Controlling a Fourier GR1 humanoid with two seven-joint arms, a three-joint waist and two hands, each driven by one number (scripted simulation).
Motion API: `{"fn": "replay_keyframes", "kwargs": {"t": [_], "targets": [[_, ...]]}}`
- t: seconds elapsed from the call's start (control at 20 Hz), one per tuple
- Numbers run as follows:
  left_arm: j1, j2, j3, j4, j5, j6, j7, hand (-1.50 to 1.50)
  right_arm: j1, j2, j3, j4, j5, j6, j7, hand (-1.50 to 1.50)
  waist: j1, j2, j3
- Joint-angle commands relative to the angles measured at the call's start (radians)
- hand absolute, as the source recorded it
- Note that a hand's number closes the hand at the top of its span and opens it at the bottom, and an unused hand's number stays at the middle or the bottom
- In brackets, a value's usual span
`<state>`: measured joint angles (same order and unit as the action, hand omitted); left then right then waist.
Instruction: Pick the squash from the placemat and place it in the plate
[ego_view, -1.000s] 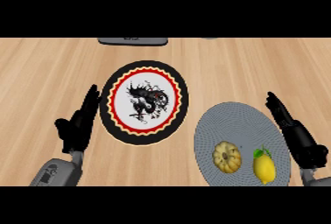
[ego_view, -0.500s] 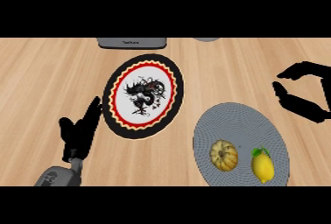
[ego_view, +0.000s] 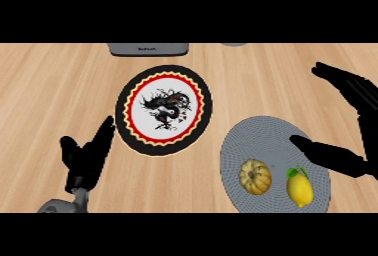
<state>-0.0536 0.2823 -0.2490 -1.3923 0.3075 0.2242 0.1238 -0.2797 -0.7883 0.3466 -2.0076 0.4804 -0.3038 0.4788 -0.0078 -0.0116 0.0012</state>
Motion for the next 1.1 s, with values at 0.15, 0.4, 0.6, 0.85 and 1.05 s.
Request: {"fn": "replay_keyframes", "kwargs": {"t": [0.15, 0.4, 0.6, 0.85, 1.05], "targets": [[0.039, -0.017, -0.013, 0.005, 0.009, -0.015, 0.022, 0.00, -0.029, -0.119, 0.089, -0.107, 0.021, 0.332, 0.283, -1.50, 0.007, 0.007, -0.006], [-0.001, -0.029, -0.010, 0.040, -0.005, -0.010, 0.031, 0.00, -0.084, -0.104, 0.226, -0.205, -0.018, 0.570, 0.510, -1.50, 0.009, 0.010, -0.007], [-0.015, -0.027, -0.015, 0.010, -0.013, -0.012, 0.060, 0.00, -0.193, 0.032, 0.333, -0.157, 0.025, 0.675, 0.703, -1.50, 0.026, 0.012, -0.005], [0.021, -0.024, -0.003, 0.016, -0.007, -0.039, 0.028, 0.00, -0.229, 0.177, 0.429, -0.068, 0.088, 0.699, 0.798, -1.50, 0.023, 0.012, -0.004], [0.035, -0.028, -0.014, -0.010, -0.017, -0.029, 0.055, 0.00, -0.248, 0.243, 0.470, 0.029, 0.153, 0.714, 0.808, -1.50, 0.021, 0.011, -0.003]]}}
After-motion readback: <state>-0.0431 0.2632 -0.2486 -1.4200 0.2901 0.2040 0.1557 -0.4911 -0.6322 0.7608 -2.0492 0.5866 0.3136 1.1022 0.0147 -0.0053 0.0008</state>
